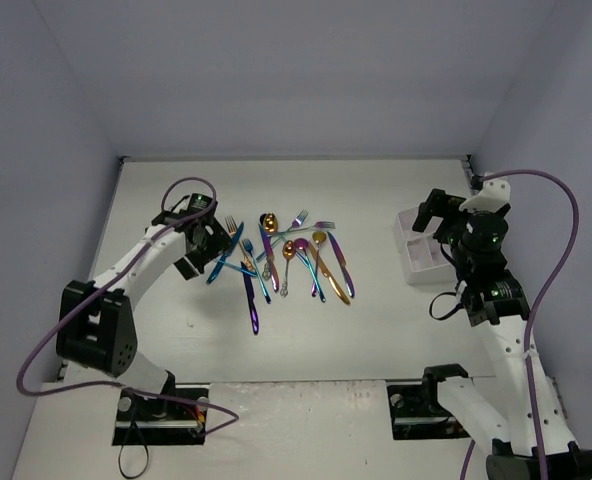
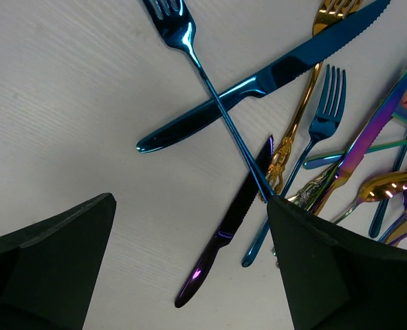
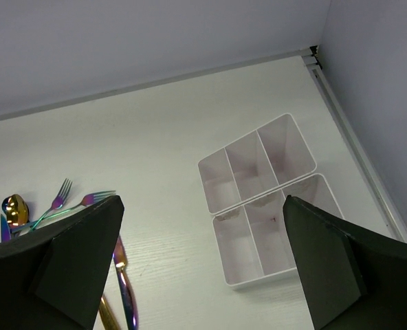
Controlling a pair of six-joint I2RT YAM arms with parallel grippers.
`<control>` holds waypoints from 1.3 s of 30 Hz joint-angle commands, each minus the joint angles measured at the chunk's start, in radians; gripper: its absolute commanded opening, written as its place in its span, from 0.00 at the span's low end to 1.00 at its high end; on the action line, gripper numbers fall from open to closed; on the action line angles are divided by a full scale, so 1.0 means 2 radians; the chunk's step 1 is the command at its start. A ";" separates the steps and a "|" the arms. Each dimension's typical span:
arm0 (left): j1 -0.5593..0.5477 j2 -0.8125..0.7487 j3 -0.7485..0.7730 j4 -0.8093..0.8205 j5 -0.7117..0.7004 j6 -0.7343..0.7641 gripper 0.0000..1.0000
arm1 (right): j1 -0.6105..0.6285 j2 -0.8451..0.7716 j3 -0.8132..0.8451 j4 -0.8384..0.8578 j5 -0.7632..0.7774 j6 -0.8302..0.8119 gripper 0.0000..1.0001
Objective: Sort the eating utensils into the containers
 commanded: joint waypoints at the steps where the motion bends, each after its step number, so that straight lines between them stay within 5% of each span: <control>1: -0.003 0.027 0.047 0.024 0.006 -0.032 0.91 | 0.004 0.009 0.003 0.019 -0.009 0.006 1.00; 24: -0.006 0.149 0.066 0.023 0.039 -0.085 0.69 | 0.004 -0.006 -0.012 0.007 -0.023 0.004 1.00; 39: -0.004 0.135 0.022 0.020 0.025 -0.074 0.08 | 0.005 -0.012 -0.016 0.007 -0.057 0.002 1.00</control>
